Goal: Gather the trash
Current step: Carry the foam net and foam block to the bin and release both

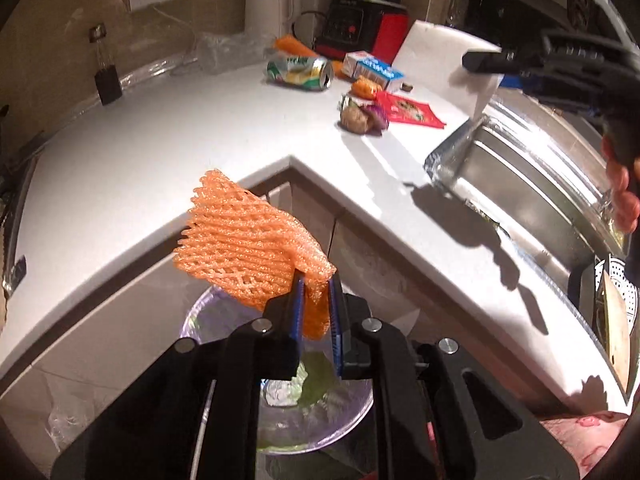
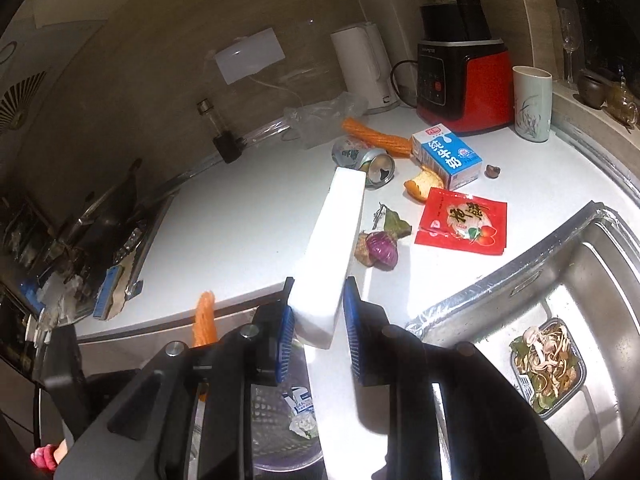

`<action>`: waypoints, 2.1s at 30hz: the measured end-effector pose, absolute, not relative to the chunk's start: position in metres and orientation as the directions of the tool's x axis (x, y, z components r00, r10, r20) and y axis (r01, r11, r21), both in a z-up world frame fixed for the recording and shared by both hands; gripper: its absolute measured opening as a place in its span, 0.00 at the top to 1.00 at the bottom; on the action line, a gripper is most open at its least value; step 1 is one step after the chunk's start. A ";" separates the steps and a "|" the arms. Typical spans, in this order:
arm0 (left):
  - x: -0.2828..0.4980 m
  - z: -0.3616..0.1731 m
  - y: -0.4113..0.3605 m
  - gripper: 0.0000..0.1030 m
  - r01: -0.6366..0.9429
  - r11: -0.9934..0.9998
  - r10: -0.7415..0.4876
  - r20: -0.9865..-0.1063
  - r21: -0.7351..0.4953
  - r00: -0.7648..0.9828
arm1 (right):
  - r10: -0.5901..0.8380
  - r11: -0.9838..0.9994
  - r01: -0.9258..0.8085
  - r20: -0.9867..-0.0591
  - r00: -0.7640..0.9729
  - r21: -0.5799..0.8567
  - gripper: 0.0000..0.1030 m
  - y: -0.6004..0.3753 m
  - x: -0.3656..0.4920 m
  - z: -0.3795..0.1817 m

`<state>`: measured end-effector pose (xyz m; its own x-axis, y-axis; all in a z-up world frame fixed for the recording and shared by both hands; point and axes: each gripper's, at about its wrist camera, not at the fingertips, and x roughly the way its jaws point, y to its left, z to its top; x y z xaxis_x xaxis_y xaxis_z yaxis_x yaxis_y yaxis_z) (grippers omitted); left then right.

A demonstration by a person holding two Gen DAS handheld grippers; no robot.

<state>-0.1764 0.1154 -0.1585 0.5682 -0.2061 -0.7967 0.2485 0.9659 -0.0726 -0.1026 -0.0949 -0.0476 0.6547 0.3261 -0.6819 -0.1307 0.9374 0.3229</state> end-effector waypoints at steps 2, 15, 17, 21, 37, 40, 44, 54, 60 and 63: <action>-0.183 -0.181 0.115 0.89 0.239 0.969 -0.187 -0.822 -0.063 0.538 | 0.336 0.935 -0.140 -0.684 0.647 0.327 0.77 -0.092 -0.108 -0.049; -0.187 -0.264 0.120 0.60 0.192 0.979 -0.134 -0.910 -0.061 0.393 | 0.367 0.929 -0.207 -0.691 0.623 0.306 0.77 -0.071 -0.121 -0.044; -0.188 -0.262 0.120 0.53 0.193 0.980 -0.127 -0.908 -0.052 0.399 | 0.369 0.928 -0.209 -0.693 0.620 0.307 0.77 -0.069 -0.121 -0.045; -0.187 -0.254 0.122 0.49 0.198 0.979 -0.124 -0.904 -0.045 0.409 | 0.383 0.923 -0.222 -0.698 0.605 0.313 0.77 -0.065 -0.121 -0.050; -0.193 -0.134 0.169 0.08 0.091 0.995 -0.034 -0.769 0.032 0.638 | 0.482 0.850 -0.440 -0.768 0.422 0.291 0.77 0.006 -0.140 -0.112; -0.193 -0.110 0.192 0.07 0.037 0.998 0.009 -0.738 0.045 0.675 | 0.494 0.826 -0.478 -0.791 0.362 0.298 0.77 0.027 -0.142 -0.135; -0.188 -0.090 0.213 0.07 -0.029 0.998 0.061 -0.719 0.056 0.692 | 0.486 0.806 -0.514 -0.825 0.288 0.295 0.77 0.054 -0.142 -0.167; -0.161 -0.080 0.213 0.07 -0.024 0.997 0.065 -0.715 0.068 0.696 | 0.408 0.797 -0.571 -0.872 0.270 0.197 0.21 0.078 -0.147 -0.178; -0.132 -0.078 0.184 0.07 0.048 0.997 0.004 -0.706 0.054 0.708 | 0.401 0.852 -0.497 -0.816 0.418 0.164 0.13 0.030 -0.133 -0.131; -0.112 -0.077 0.169 0.07 0.087 0.996 -0.040 -0.704 0.032 0.709 | 0.357 0.895 -0.424 -0.792 0.495 0.139 0.12 -0.006 -0.121 -0.111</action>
<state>-0.1121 0.1687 -0.0774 0.7089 -0.0395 -0.7042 0.0870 0.9957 0.0317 -0.1211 -0.0063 -0.1107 0.4948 0.3570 -0.7923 -0.4240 0.8950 0.1385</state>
